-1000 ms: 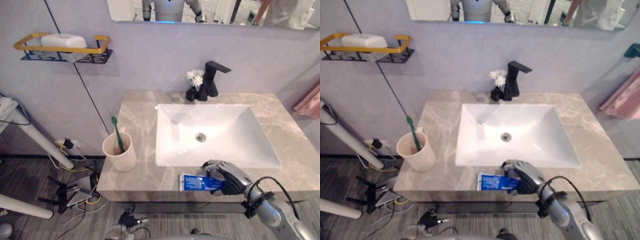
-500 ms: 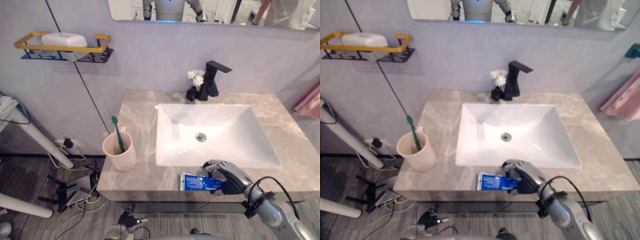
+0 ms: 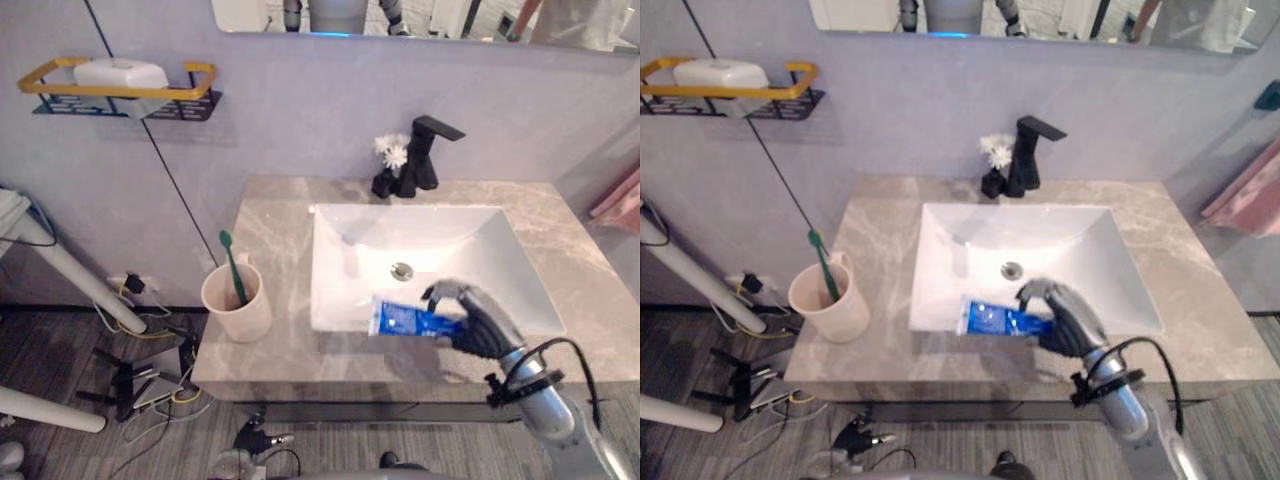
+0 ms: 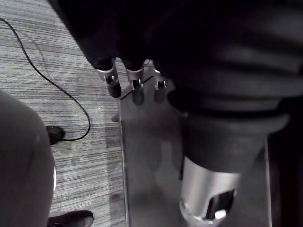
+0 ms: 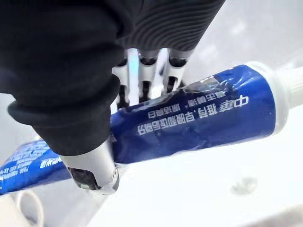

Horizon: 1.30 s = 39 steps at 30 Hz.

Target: Organize washtable

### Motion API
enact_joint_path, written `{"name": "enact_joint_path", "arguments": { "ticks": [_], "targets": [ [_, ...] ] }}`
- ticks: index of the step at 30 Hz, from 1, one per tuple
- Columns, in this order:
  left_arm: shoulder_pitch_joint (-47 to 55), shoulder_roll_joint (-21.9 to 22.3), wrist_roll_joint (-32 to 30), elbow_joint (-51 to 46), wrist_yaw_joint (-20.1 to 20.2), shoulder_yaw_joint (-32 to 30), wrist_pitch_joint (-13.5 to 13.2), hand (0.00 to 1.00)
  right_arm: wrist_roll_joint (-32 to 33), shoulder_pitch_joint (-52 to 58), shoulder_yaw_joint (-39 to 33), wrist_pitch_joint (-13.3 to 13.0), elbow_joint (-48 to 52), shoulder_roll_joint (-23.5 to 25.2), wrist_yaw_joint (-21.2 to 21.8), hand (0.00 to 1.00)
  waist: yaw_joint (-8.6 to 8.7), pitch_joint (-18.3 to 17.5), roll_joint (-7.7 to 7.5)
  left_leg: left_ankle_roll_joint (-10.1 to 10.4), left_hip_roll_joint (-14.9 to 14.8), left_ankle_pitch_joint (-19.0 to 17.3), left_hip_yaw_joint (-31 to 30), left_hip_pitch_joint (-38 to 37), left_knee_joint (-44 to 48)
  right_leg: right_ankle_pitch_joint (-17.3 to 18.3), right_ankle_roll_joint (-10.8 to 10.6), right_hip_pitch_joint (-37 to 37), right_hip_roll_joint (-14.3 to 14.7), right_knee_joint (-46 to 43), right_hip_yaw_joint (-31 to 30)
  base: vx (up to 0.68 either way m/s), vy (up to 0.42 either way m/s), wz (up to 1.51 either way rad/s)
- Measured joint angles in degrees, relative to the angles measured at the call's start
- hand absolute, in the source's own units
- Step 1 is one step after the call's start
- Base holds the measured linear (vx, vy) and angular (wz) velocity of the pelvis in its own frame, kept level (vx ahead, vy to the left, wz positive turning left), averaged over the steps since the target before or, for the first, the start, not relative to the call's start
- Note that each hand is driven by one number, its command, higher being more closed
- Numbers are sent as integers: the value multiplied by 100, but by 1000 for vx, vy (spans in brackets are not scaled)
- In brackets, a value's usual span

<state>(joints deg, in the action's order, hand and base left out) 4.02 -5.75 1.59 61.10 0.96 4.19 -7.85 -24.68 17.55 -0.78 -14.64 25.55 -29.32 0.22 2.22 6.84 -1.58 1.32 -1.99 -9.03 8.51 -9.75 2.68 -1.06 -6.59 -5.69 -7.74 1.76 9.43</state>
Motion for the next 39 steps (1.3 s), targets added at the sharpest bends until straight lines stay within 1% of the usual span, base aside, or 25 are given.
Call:
{"name": "enact_joint_path", "arguments": {
  "ticks": [7, 14, 17, 18, 20, 24, 26, 29, 30, 32, 33, 35, 36, 37, 38, 39],
  "targets": [
    [2, 18, -1, -1, -16, -13, -14, 0, 12, -186, -196, -28, 70, 369, -180, 100, 0, 1, -1, -5, 6, 2, -47, 2, -1, 1, 0, 1, -29, -1, 3, 0, 0, 0],
    [35, 27, -1, -5, -106, -14, -28, 0, 12, -308, -413, -12, 70, 908, -607, 100, 7, -3, 5, -7, 4, 3, -67, 3, -24, 2, -1, -1, -28, -3, 13, 0, 0, 0],
    [35, 28, -2, -5, -114, -16, -30, 0, 66, -360, -391, -11, 70, 1306, -766, 100, 3, -3, 7, -9, 6, 3, -83, 10, -26, 3, -2, -2, -30, -3, 30, 0, 0, 1],
    [36, 29, -2, -5, -128, -18, -32, 0, 171, -383, -382, -14, 70, 1470, -802, 100, -1, -4, 8, -9, 8, 4, -99, 16, -26, 4, -3, -5, -33, -3, 47, -8, -11, 8],
    [39, 33, -1, -4, -168, -55, -34, 0, 293, -389, -356, -18, 70, 1653, -899, 100, -8, -6, 10, -12, 14, 7, -146, 43, -22, 5, -4, -8, -41, -2, 99, -17, -24, 13],
    [109, 63, 17, -6, -294, -455, -60, 0, 567, -410, -93, -35, 70, 1816, -926, 100, -11, -11, 18, -14, 13, 9, -238, 92, 23, 7, -4, -9, -44, 12, 166, -6, -31, 11],
    [145, 101, 123, -17, -402, -664, -119, 0, 623, -434, 141, -63, 70, 1832, -929, 100, -41, -18, 31, -20, 11, 25, -286, 108, 37, 7, -3, -23, -44, 31, 215, -5, -36, 10],
    [228, 105, 132, -161, -515, -843, -148, 0, 697, -442, 293, -78, 70, 1835, -927, 100, -81, -26, 60, -19, 7, 44, -358, 114, 36, 14, 8, -58, -44, 36, 292, -31, -41, 13],
    [280, 104, 135, -247, -548, -1002, -147, 0, 778, -454, 339, -79, 73, 1836, -926, 100, -103, -27, 65, -21, 8, 47, -365, 113, 27, 20, 7, -61, -42, 38, 307, -45, -40, 6],
    [450, 84, 175, -664, -748, -1451, -146, 0, 939, -472, 426, -95, 119, 1840, -918, 100, -152, -29, 89, -16, 7, 56, -392, 124, 24, 22, 9, -66, -37, 46, 332, -48, -37, 6],
    [506, 80, 177, -826, -777, -1560, -147, 0, 974, -472, 429, -97, 155, 1841, -911, 100, -157, -31, 97, -15, 8, 62, -399, 133, 22, 22, 9, -65, -39, 47, 342, -49, -36, 10],
    [708, 18, 180, -1702, -950, -1815, -149, 0, 1124, -474, 473, -161, 356, 1852, -900, 100, -196, -45, 126, -10, 11, 83, -483, 219, 14, 24, 11, -59, -50, 56, 428, -65, -39, 17],
    [750, 1, 183, -1969, -1018, -1838, -150, 0, 1134, -473, 501, -183, 392, 1863, -897, 100, -211, -47, 129, -8, 12, 89, -509, 222, 13, 25, 13, -58, -50, 57, 447, -30, -36, 18],
    [813, -25, 217, -2571, -1139, -1844, -162, 0, 1199, -473, 563, -211, 459, 1891, -893, 100, -295, -51, 137, 6, 11, 107, -532, 226, 14, 25, 15, -45, -50, 57, 468, -4, -37, 13],
    [879, 1, 240, -3222, -1239, -1836, -190, 0, 1278, -482, 636, -245, 478, 1897, -887, 100, -338, -72, 145, 22, 12, 125, -555, 259, 17, 25, 16, -30, -50, 57, 491, -2, -30, 13],
    [911, 30, 240, -3548, -1272, -1836, -215, 0, 1285, -490, 668, -250, 478, 1908, -881, 100, -344, -91, 150, 25, 14, 132, -579, 282, 20, 25, 16, -20, -52, 57, 513, -14, -35, 15]
  ]
}}
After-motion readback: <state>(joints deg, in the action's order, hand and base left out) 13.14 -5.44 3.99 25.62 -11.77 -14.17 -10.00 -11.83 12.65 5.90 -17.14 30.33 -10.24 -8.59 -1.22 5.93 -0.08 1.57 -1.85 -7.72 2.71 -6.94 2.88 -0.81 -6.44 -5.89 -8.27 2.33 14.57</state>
